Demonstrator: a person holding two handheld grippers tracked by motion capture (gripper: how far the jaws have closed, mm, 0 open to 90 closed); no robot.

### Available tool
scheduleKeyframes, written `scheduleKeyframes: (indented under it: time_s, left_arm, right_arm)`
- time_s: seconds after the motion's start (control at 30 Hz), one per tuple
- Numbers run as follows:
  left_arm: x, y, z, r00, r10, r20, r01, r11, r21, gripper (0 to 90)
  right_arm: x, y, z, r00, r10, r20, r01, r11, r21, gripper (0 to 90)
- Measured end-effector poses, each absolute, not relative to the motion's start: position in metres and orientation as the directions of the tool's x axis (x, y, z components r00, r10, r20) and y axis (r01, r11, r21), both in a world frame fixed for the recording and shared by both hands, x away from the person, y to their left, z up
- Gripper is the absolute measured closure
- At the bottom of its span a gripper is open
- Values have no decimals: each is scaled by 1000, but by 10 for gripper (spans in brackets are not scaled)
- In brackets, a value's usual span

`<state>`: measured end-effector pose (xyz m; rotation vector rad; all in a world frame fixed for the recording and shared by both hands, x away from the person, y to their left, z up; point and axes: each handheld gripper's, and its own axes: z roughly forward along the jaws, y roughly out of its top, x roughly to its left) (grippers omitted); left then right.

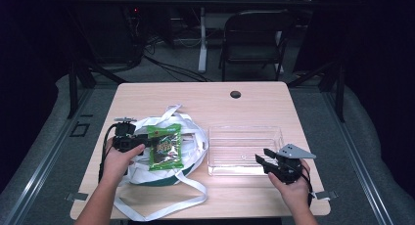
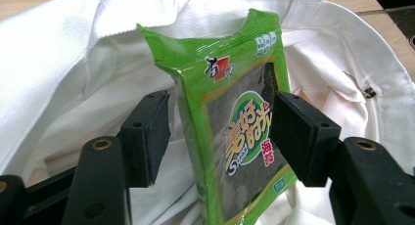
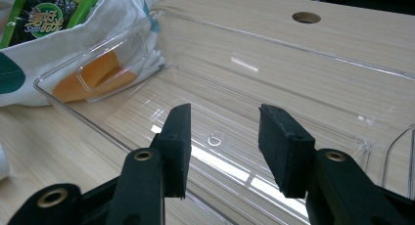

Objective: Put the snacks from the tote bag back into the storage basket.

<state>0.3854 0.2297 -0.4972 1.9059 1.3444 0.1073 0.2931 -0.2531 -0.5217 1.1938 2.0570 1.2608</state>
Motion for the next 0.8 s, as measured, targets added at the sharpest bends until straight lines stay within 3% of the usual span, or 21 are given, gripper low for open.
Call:
scheduleKeyframes:
  time_s: [0.8]
  left_arm:
    - [403,217,-514,434,825,-360,792,-160,589,438]
  right_arm:
    - [293,-253,-522,-531,844,69,440,205,874,559]
